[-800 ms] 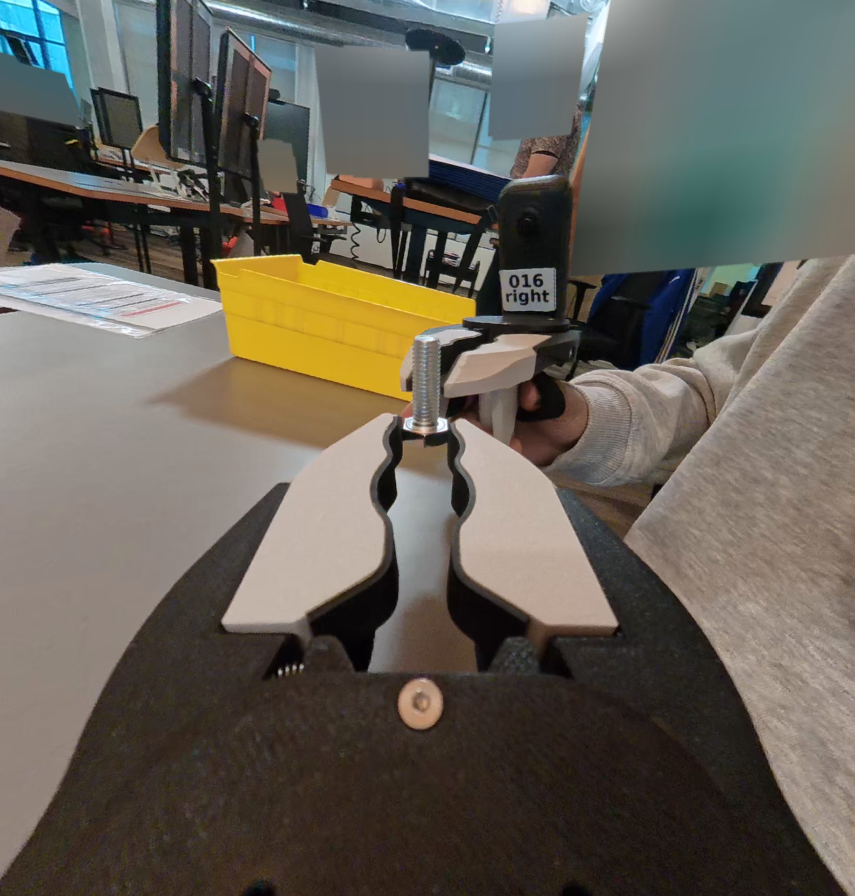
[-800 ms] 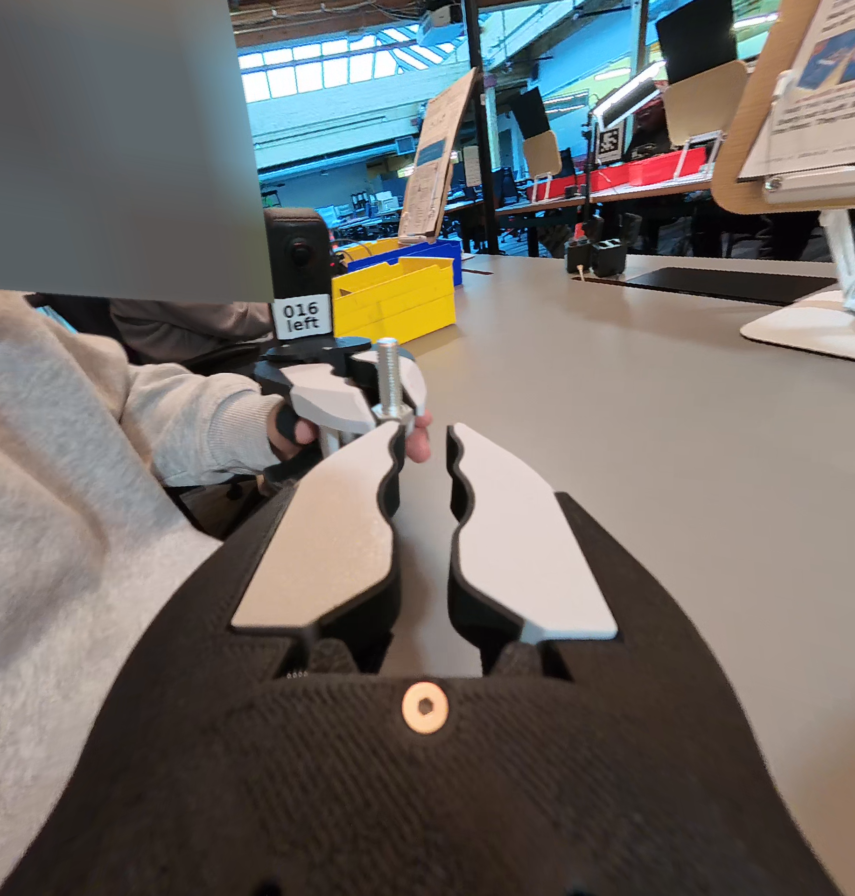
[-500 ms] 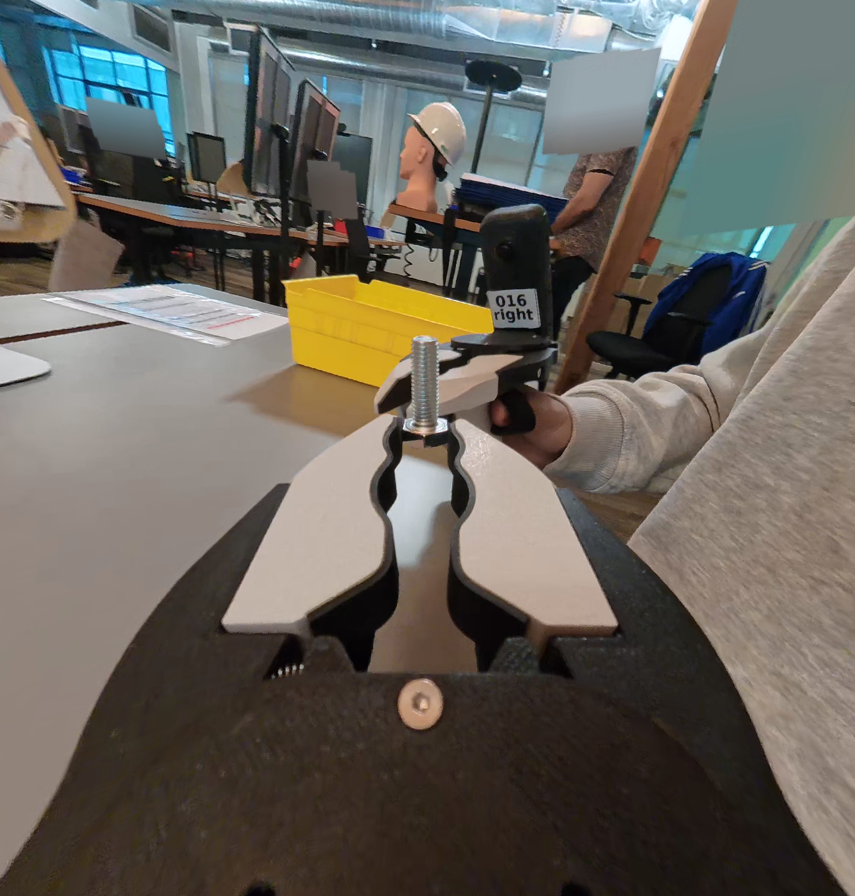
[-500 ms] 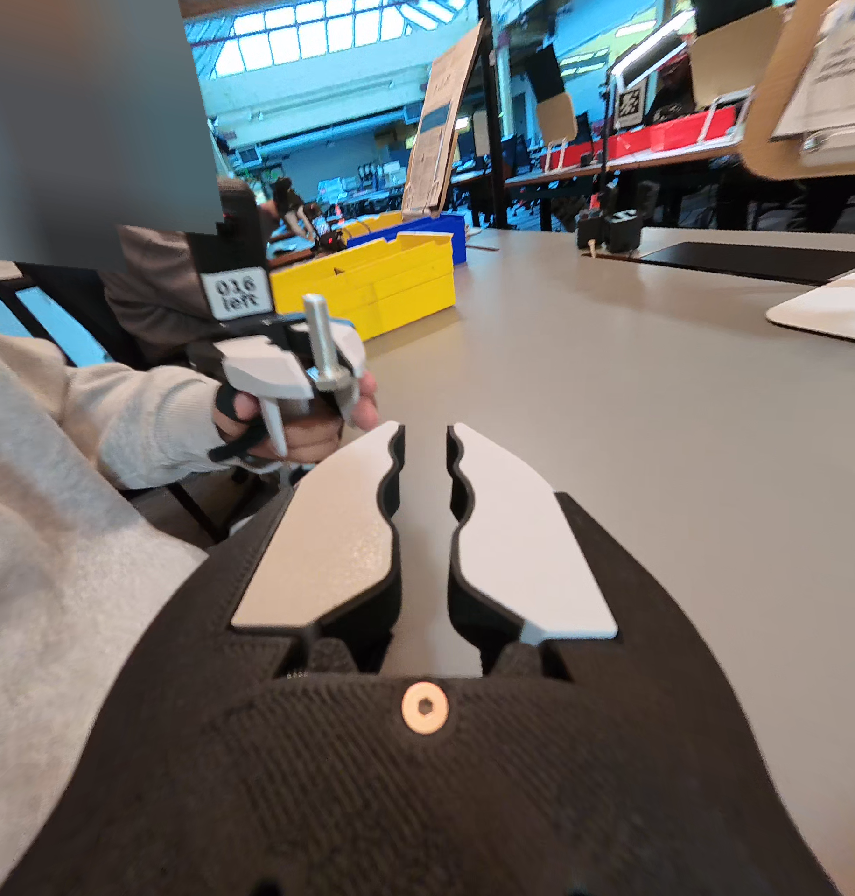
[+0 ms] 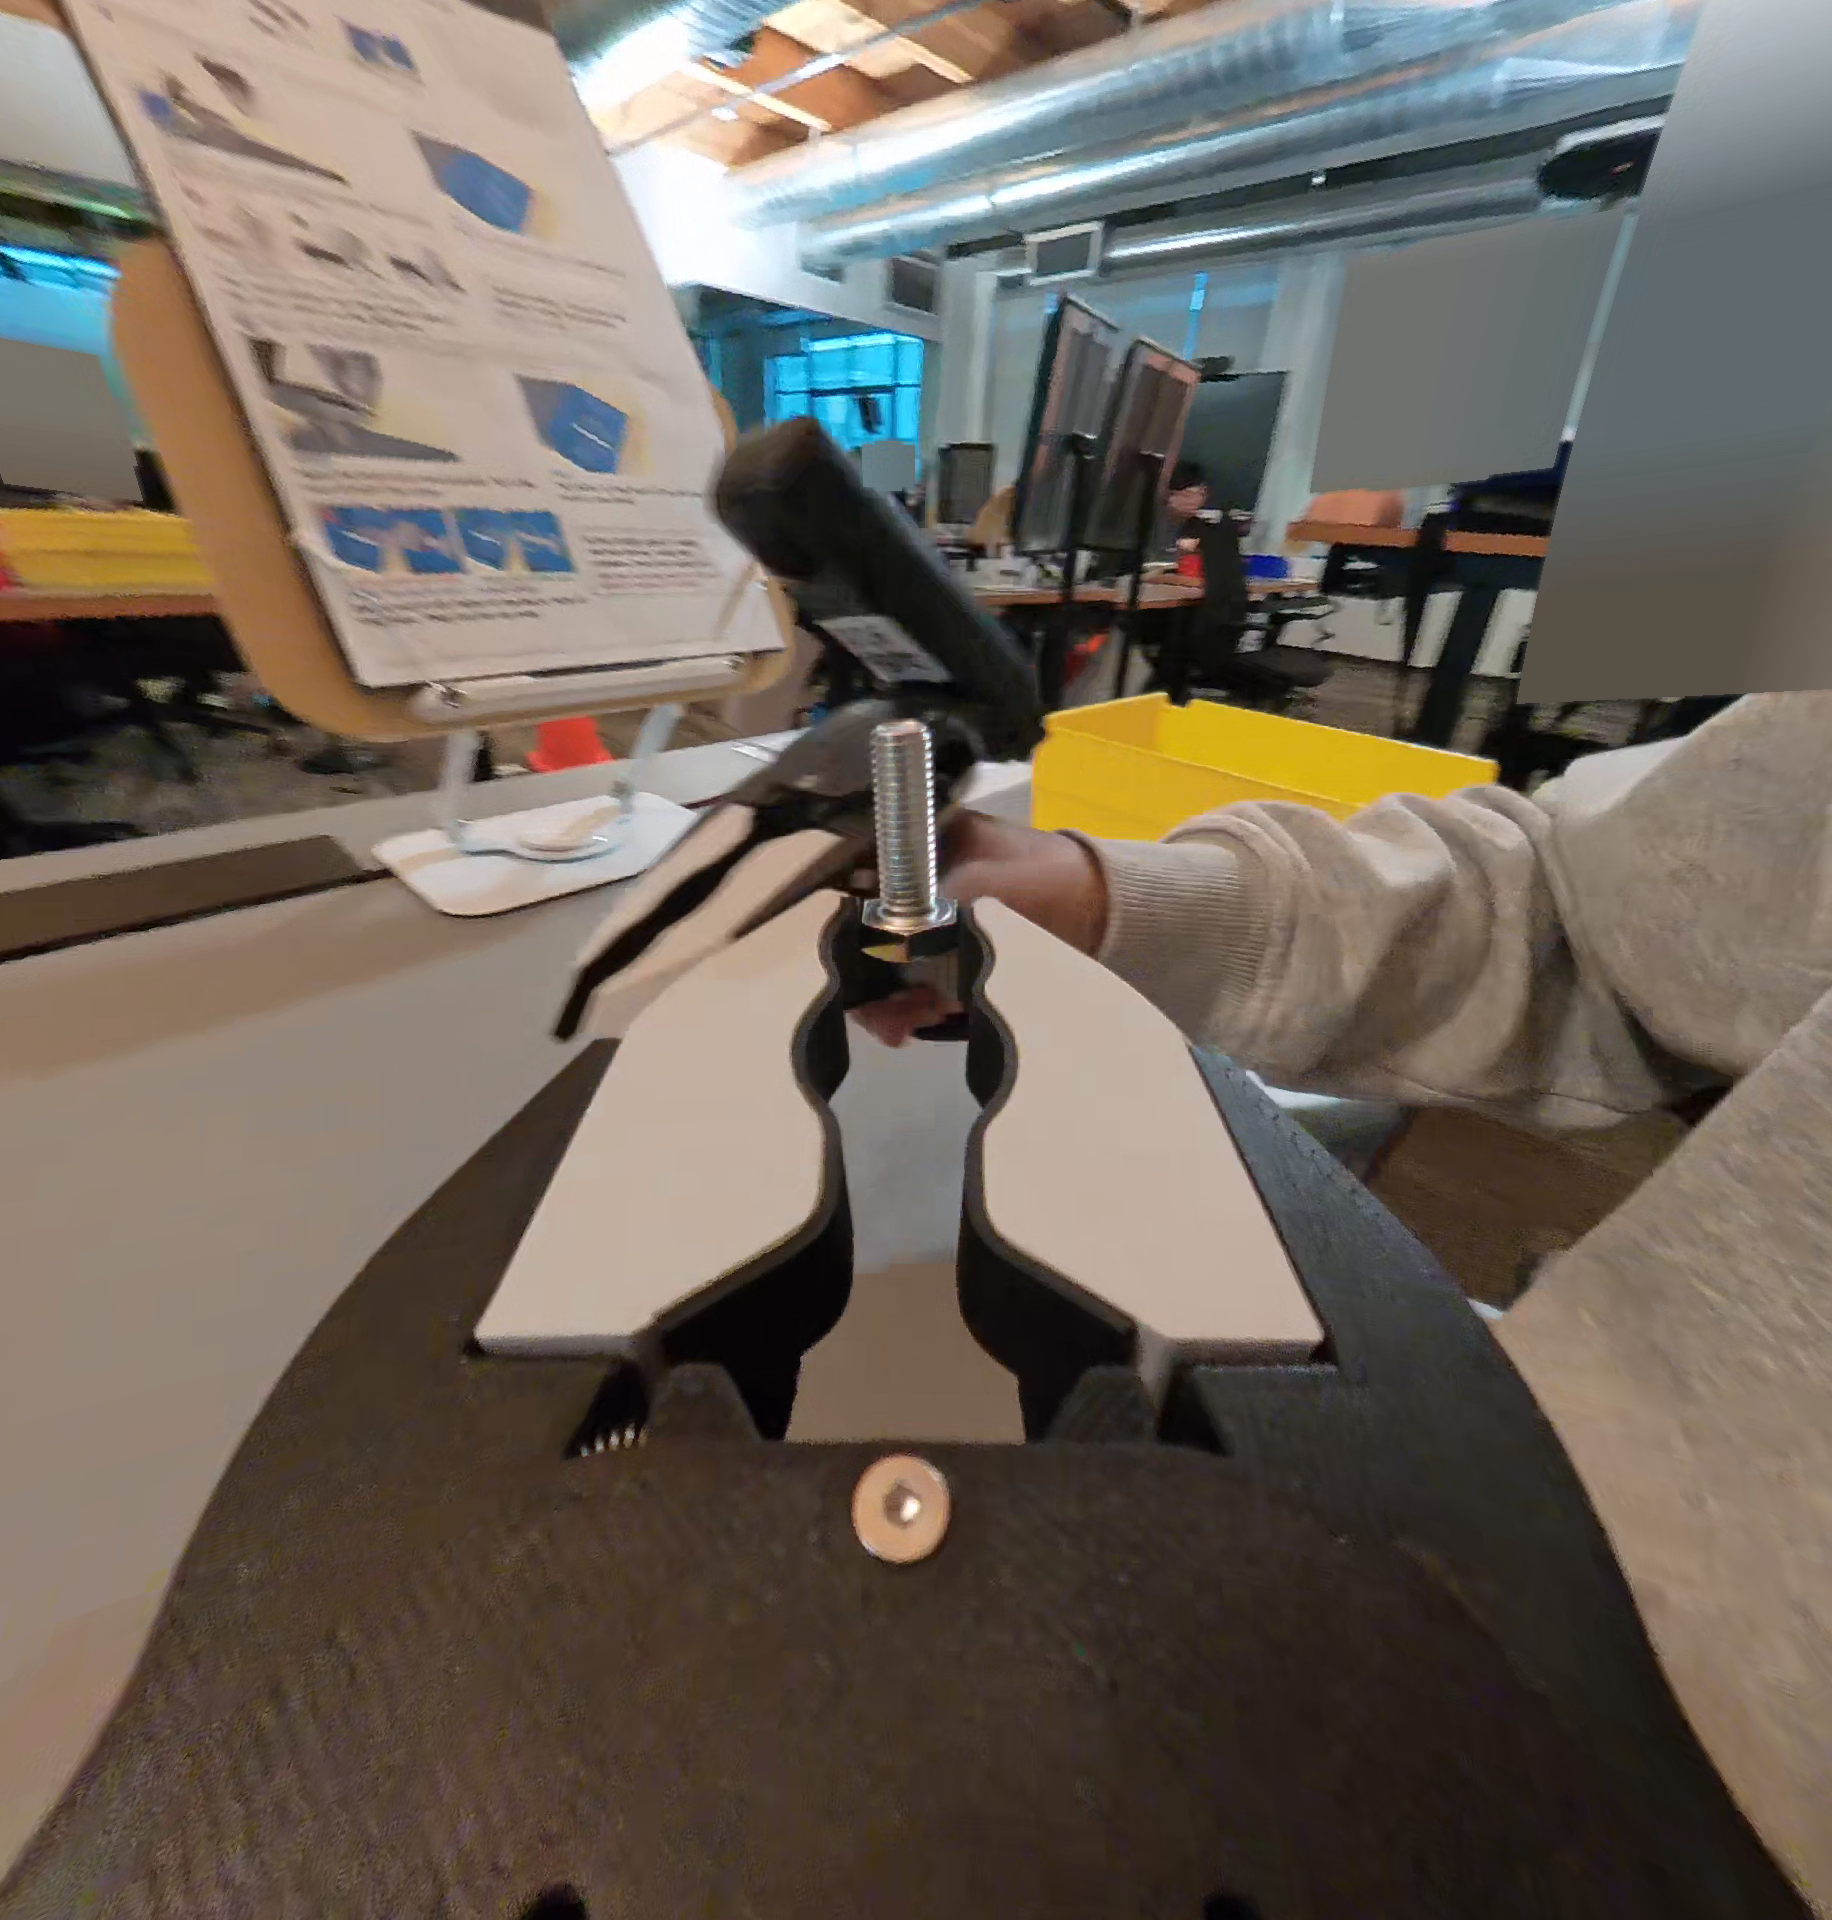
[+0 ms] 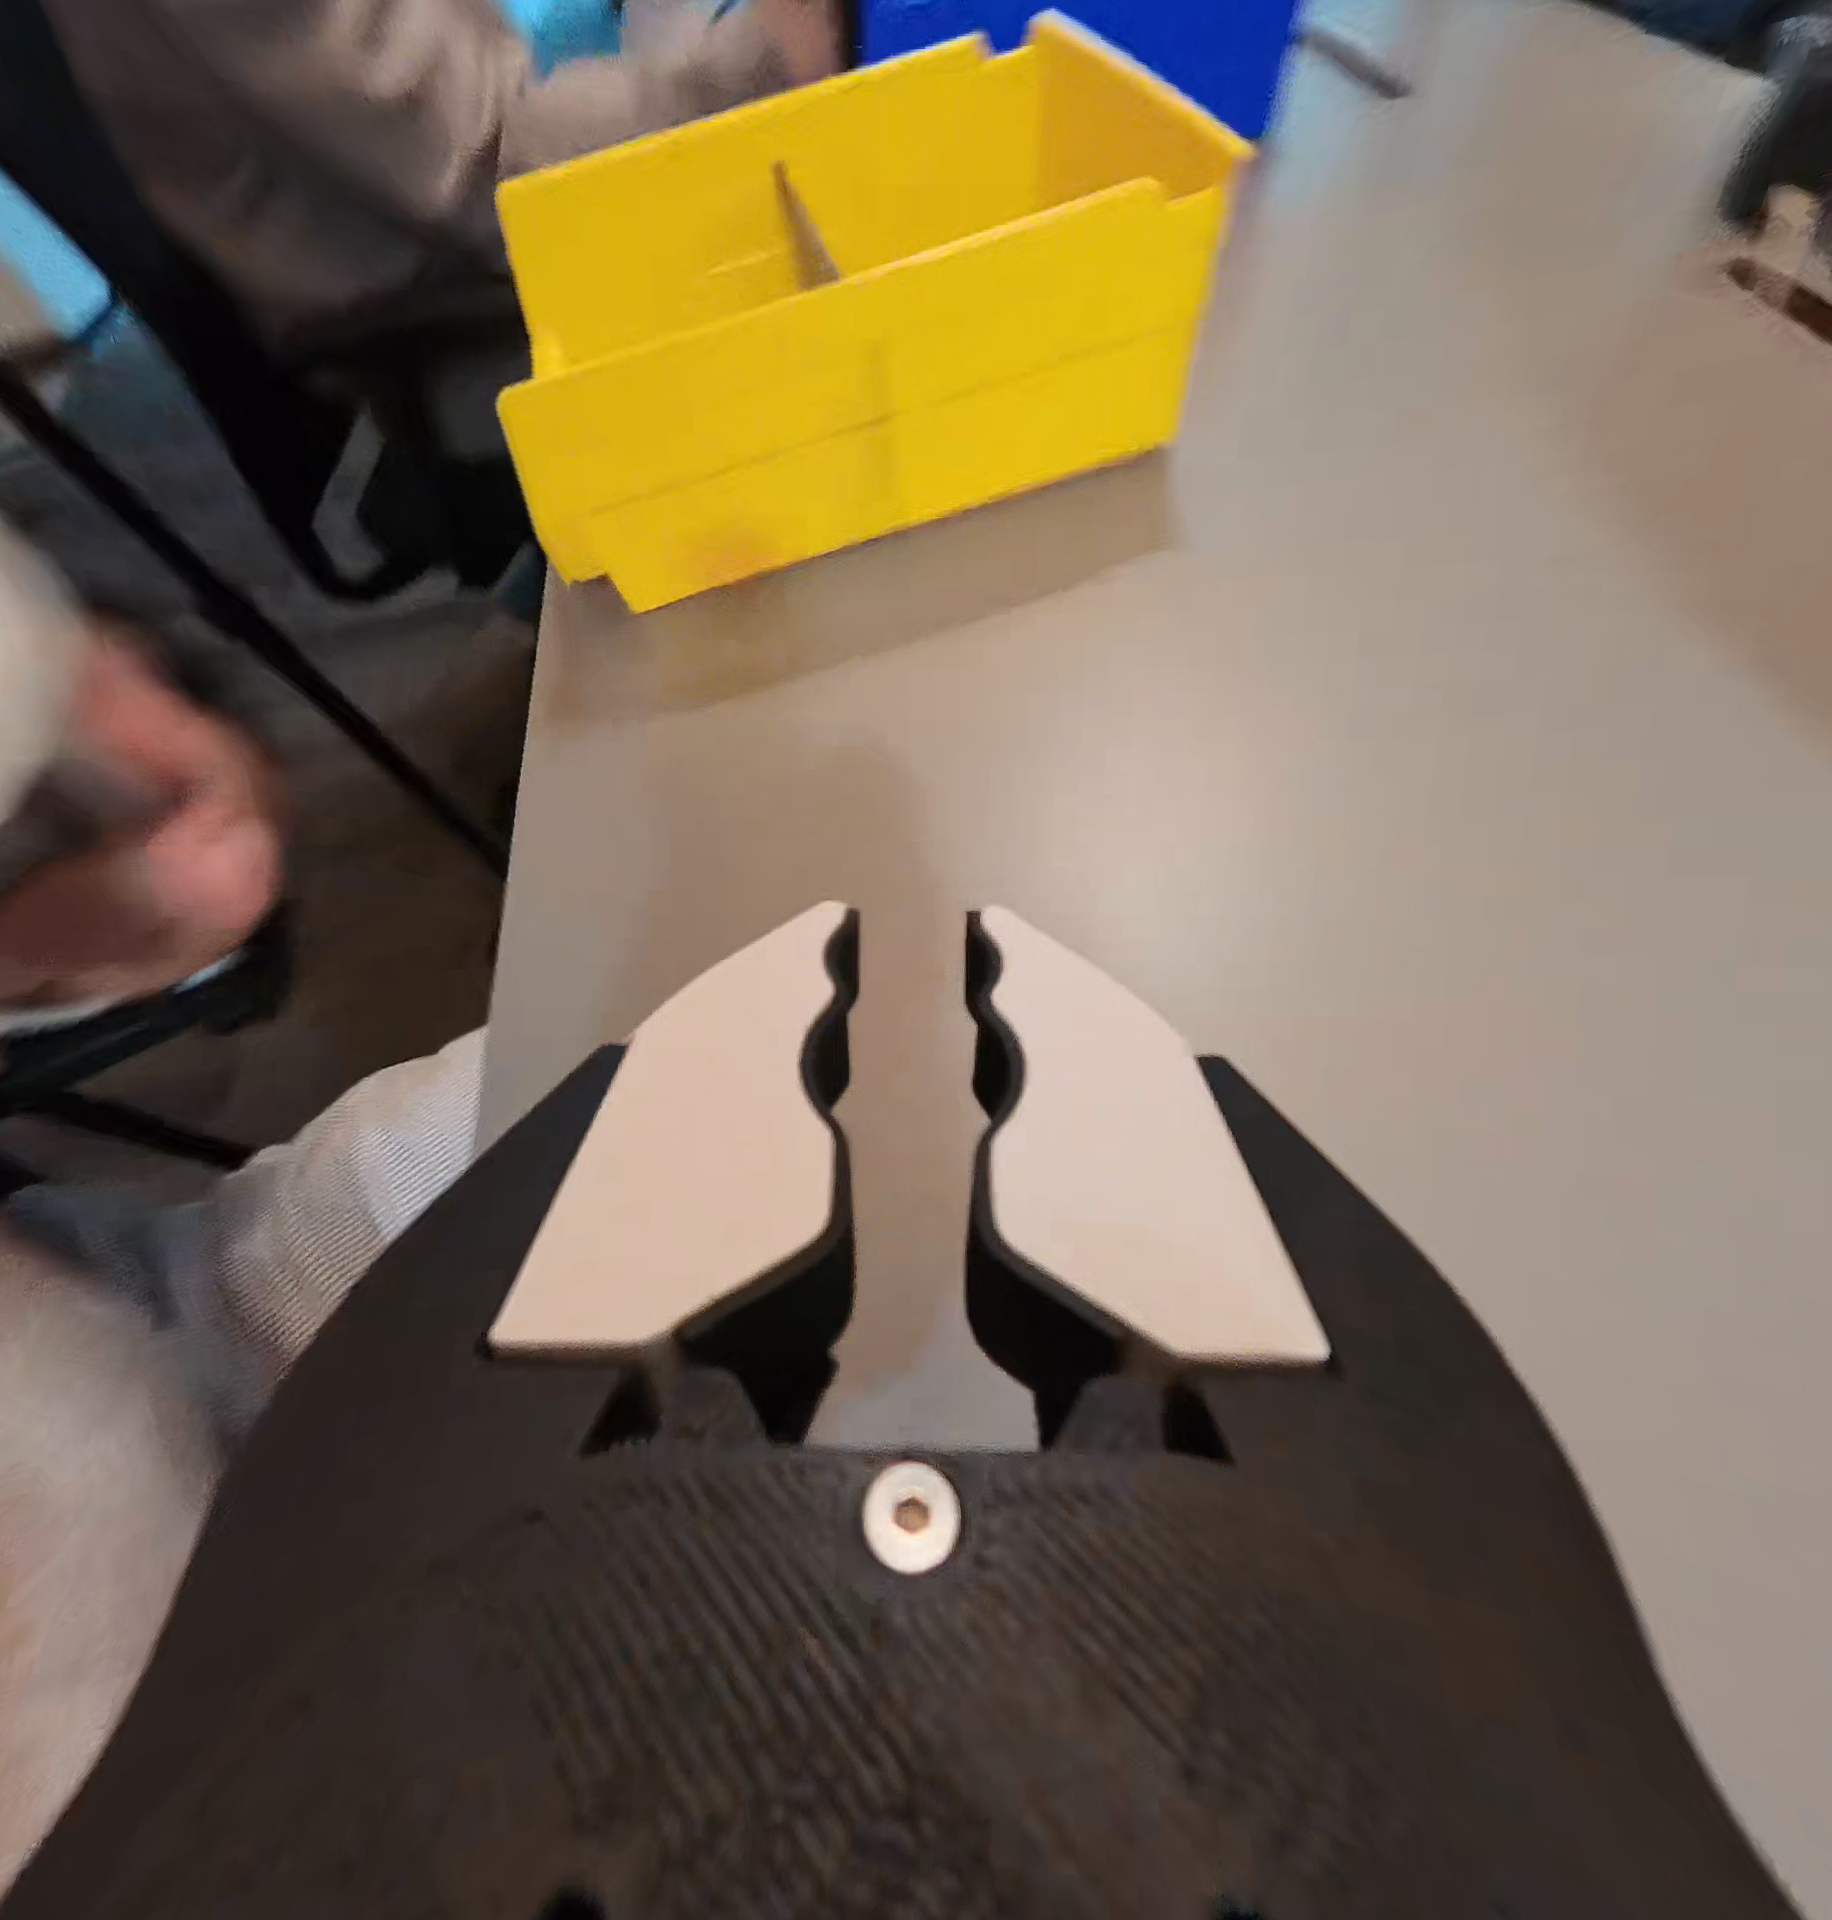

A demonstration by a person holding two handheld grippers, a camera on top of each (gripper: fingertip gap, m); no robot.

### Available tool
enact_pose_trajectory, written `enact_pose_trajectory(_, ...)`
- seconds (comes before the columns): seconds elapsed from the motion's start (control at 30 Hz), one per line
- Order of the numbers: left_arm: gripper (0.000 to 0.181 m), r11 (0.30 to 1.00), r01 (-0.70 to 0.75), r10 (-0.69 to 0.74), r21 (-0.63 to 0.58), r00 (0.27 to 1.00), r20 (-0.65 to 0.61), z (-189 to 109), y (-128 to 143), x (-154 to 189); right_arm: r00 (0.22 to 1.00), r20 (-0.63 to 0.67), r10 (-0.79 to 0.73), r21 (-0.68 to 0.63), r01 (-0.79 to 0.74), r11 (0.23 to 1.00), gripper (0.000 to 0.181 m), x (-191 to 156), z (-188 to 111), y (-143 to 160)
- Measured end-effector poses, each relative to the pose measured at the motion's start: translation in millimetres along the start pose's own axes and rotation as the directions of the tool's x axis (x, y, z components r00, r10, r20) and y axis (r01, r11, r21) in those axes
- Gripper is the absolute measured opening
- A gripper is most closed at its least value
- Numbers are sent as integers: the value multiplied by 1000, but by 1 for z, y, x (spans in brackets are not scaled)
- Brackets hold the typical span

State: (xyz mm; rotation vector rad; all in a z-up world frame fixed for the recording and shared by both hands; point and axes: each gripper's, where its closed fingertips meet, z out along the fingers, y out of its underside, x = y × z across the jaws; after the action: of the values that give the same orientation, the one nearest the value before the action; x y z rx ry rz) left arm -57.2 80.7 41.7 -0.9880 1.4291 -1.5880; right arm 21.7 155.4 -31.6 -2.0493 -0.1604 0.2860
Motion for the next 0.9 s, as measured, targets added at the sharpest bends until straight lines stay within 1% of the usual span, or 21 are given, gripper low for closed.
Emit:
enact_pose_trajectory(0.07, 18, 999, -39, 39, -3, 998, 48, -10, -2, -3, 995, 29, -93, -3, 93, 996, 20, 0, 38, -36)
enact_pose_trajectory(0.17, 18, 997, -74, 76, -23, 992, 97, -21, 4, -7, 967, 150, -205, 2, 207, 978, 19, -25, 101, -89)
enact_pose_trajectory(0.23, 18, 998, -57, 58, -14, 991, 123, -27, 5, -13, 932, 260, -251, -26, 267, 963, 20, -52, 145, -113)
enact_pose_trajectory(0.3, 18, 1000, -26, 26, 3, 990, 140, -35, 4, -18, 890, 364, -275, -95, 330, 939, 20, -77, 187, -125)
enact_pose_trajectory(0.37, 18, 1000, -12, 9, 16, 984, 180, -46, 3, -26, 855, 435, -283, -183, 392, 902, 15, -95, 228, -128)
enact_pose_trajectory(0.43, 18, 999, 8, -16, 37, 974, 224, -57, 1, -35, 830, 472, -297, -247, 448, 859, 13, -106, 265, -131)
enact_pose_trajectory(0.53, 18, 995, 63, -81, 77, 964, 255, -72, 1, -44, 805, 470, -361, -349, 545, 762, 18, -108, 314, -125)
enact_pose_trajectory(0.6, 18, 992, 77, -101, 95, 956, 274, -80, 1, -49, 788, 467, -402, -406, 595, 694, 21, -106, 342, -118)
enact_pose_trajectory(0.73, 18, 990, 80, -111, 116, 948, 297, -92, 3, -51, 736, 505, -450, -459, 671, 582, 20, -108, 374, -99)
enact_pose_trajectory(0.83, 18, 991, 75, -106, 111, 948, 301, -96, 5, -49, 706, 474, -526, -508, 707, 492, 22, -95, 390, -89)
enact_pose_trajectory(0.9, 18, 991, 71, -104, 117, 946, 307, -99, 4, -48, 690, 453, -565, -530, 718, 452, 25, -89, 398, -86)
